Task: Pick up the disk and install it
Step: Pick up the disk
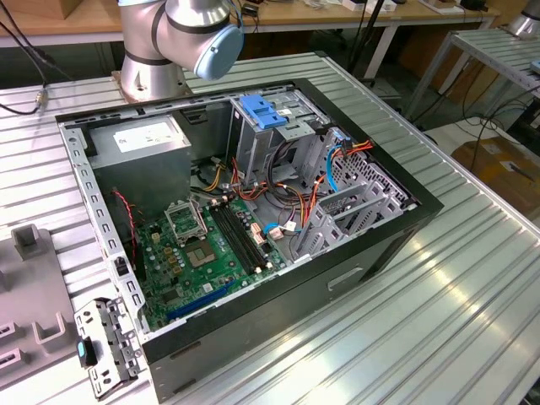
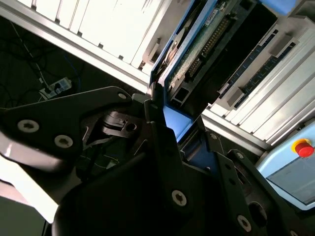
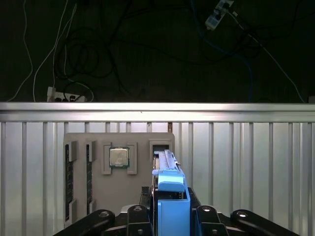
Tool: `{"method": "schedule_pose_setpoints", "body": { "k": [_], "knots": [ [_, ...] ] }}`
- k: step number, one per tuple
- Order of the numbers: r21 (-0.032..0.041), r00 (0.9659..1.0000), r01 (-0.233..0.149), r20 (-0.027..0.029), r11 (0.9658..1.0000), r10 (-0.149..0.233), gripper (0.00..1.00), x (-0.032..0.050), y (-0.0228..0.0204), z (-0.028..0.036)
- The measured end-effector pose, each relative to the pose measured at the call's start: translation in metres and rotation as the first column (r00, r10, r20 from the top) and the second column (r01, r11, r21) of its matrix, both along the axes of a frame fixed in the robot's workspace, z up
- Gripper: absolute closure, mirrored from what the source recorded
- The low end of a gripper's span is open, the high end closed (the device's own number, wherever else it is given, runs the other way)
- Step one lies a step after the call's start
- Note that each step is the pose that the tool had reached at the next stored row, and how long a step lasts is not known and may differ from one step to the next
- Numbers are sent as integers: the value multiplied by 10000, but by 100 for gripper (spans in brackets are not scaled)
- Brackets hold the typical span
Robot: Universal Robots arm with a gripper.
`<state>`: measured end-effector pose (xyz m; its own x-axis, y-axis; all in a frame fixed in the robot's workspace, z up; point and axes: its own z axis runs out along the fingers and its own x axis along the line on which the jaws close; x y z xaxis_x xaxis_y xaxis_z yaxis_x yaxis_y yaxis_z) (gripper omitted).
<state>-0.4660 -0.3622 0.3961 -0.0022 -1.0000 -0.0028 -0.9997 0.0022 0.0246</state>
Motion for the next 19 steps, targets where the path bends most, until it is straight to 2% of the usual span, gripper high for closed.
{"method": "schedule_pose_setpoints", "body": {
  "k": [10,19],
  "knots": [
    [0,10000,0,0,10000,0,63,0,0,81],
    [0,10000,0,-1,10000,0,63,0,0,92]
  ]
}}
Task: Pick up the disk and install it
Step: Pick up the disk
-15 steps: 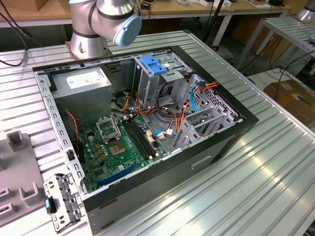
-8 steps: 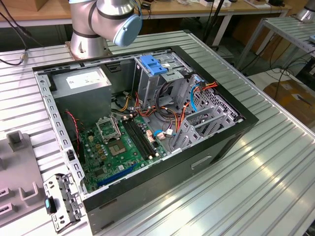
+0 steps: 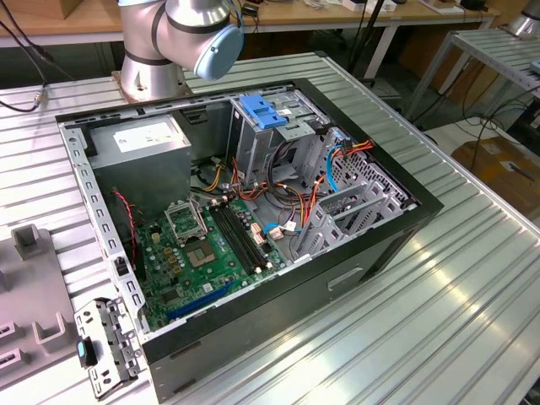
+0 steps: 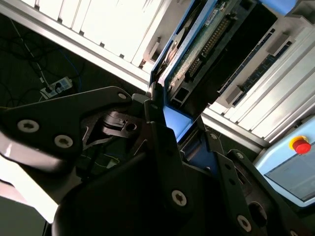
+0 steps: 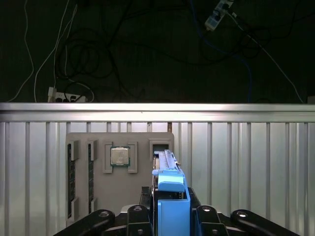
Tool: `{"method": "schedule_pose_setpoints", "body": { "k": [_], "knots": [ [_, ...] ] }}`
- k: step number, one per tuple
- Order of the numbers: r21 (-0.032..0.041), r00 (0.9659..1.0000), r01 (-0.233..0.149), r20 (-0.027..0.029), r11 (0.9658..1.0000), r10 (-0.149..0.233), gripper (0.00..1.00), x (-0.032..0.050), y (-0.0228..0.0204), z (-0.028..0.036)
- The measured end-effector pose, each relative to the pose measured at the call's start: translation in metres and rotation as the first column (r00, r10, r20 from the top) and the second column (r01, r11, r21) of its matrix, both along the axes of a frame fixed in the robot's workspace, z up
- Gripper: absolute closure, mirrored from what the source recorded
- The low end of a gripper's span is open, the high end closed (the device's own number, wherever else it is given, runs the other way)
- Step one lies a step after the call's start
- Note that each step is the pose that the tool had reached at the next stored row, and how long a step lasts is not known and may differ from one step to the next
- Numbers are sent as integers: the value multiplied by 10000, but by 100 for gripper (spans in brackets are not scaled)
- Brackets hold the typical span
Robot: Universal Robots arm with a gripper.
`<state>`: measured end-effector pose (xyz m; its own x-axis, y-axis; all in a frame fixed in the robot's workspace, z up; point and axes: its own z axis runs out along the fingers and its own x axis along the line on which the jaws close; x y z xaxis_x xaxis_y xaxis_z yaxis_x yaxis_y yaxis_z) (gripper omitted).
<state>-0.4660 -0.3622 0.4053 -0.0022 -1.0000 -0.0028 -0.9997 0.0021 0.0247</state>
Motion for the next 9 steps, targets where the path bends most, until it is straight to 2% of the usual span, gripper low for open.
{"method": "schedule_pose_setpoints", "body": {
  "k": [9],
  "knots": [
    [0,10000,0,1,10000,0,63,0,0,42]
  ]
}}
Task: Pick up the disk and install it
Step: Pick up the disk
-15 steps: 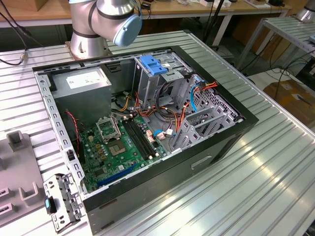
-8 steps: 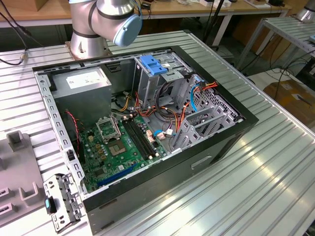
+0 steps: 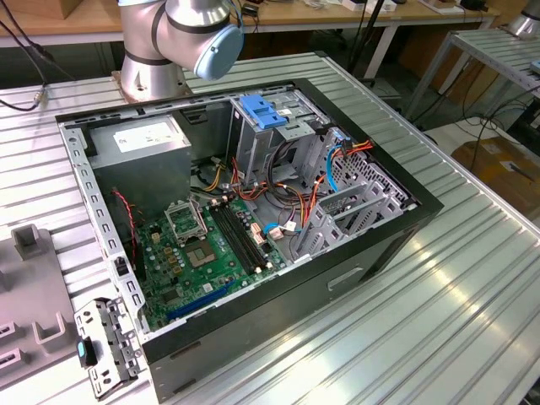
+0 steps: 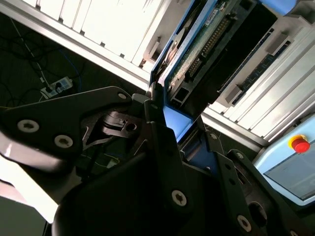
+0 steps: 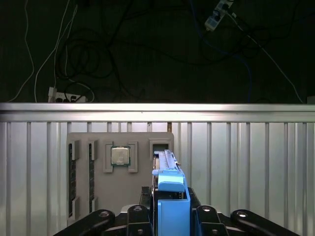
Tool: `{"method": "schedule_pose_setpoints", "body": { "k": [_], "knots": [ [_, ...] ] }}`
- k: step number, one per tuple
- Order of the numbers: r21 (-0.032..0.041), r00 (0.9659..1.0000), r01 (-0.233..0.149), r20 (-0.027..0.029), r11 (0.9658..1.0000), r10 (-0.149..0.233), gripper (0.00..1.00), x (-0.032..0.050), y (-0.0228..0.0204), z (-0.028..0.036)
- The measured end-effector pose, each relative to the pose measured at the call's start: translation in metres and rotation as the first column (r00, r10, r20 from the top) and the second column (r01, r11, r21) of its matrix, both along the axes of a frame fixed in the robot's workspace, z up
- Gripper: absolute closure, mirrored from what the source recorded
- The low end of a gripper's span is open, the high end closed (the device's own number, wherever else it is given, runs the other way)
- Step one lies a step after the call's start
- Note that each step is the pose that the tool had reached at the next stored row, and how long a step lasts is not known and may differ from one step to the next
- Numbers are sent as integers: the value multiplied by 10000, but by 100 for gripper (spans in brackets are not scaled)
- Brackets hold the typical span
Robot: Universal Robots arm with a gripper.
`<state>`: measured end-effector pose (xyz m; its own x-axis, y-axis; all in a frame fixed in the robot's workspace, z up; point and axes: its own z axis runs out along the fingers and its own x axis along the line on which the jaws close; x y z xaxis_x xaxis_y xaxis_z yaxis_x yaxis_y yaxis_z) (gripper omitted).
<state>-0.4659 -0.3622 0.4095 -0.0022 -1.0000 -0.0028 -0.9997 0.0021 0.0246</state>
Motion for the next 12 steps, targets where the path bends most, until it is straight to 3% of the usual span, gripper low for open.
{"method": "schedule_pose_setpoints", "body": {
  "k": [12],
  "knots": [
    [0,10000,0,1,10000,0,63,0,0,96]
  ]
}}
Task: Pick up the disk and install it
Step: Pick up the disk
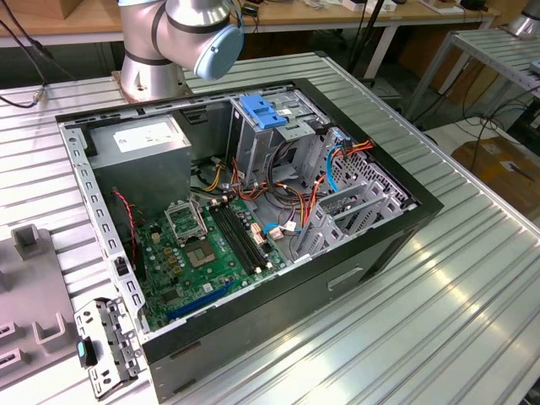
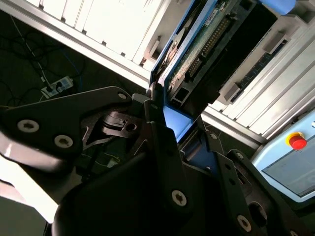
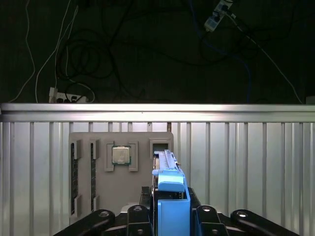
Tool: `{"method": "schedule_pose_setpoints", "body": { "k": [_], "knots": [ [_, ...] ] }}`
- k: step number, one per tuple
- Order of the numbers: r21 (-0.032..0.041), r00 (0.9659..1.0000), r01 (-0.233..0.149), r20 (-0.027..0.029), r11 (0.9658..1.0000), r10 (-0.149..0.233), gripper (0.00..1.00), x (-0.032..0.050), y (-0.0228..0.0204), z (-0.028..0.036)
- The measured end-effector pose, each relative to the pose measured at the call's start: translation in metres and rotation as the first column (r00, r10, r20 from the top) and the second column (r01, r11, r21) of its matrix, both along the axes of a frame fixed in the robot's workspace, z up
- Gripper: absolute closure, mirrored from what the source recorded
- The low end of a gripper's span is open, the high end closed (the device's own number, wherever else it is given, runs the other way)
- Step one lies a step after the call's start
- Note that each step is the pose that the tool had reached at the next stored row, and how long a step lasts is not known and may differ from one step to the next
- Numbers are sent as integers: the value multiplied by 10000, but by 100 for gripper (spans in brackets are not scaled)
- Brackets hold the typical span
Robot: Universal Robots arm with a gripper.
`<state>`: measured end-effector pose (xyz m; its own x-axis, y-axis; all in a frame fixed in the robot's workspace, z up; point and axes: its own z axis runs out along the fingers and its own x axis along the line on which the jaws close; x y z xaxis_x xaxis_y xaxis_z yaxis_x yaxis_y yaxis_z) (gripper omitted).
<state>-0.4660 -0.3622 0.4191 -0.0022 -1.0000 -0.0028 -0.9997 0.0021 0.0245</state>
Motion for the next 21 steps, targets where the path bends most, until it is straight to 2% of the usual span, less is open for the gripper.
{"method": "schedule_pose_setpoints", "body": {
  "k": [14,21],
  "knots": [
    [0,10000,0,-1,10000,0,63,0,0,102],
    [0,10000,0,0,10000,0,63,0,0,172]
  ]
}}
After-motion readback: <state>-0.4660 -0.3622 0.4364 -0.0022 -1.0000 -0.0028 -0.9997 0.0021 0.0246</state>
